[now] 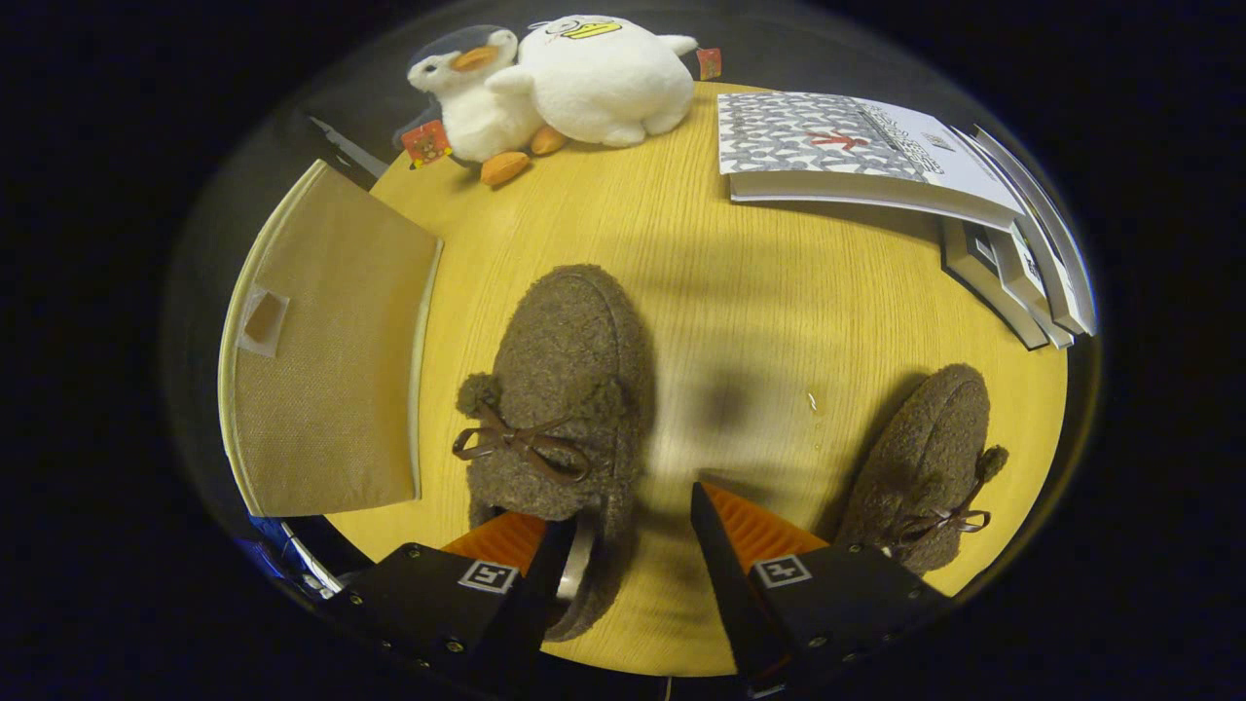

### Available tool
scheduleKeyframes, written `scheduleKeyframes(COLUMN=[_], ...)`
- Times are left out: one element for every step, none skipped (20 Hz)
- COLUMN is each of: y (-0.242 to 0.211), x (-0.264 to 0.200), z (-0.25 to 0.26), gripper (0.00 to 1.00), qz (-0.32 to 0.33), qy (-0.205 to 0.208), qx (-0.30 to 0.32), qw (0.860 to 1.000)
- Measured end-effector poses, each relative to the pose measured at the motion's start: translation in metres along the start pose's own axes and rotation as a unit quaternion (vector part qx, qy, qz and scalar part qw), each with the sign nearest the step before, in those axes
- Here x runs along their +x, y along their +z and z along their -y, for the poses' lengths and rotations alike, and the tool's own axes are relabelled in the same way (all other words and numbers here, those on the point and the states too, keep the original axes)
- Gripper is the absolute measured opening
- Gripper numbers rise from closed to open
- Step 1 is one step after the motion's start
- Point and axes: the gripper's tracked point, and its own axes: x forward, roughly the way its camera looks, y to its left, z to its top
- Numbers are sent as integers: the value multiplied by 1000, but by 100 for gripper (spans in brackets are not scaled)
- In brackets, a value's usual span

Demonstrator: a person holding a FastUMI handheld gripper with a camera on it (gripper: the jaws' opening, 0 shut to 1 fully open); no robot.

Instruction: Open the storage box then place both shoes into the box .Put the left shoe in first, then the right shoe, with the right side of both shoes facing outward in a uniform manner.

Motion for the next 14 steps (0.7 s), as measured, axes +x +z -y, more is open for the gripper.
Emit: scheduleKeyframes(y=[-1, -2, 0, -1, -1, -3, -4, -4, -3, -1, 4, 9, 18, 26], x=[3, 5, 1, 1, -2, -6, -12, -19, -28, -39, -53, -69, -85, -102], z=[-4, -10, -9, -11, -12, -13, -11, -11, -13, -17, -22, -28, -34, -40], gripper=[68, 45, 22, 5, 5, 1, 0, 1, 0, 0, 0, 0, 0, 0], qz=[-3, -7, -7, -7, -6, -6, -4, -4, 0, 5, 11, 20, 33, 46], qy=[14, 31, 33, 39, 44, 44, 38, 34, 36, 44, 53, 61, 68, 75], qx=[8, 26, 41, 44, 43, 36, 32, 28, 32, 34, 36, 35, 31, 25], qw=[1000, 999, 999, 998, 998, 998, 999, 999, 999, 998, 998, 997, 997, 996])
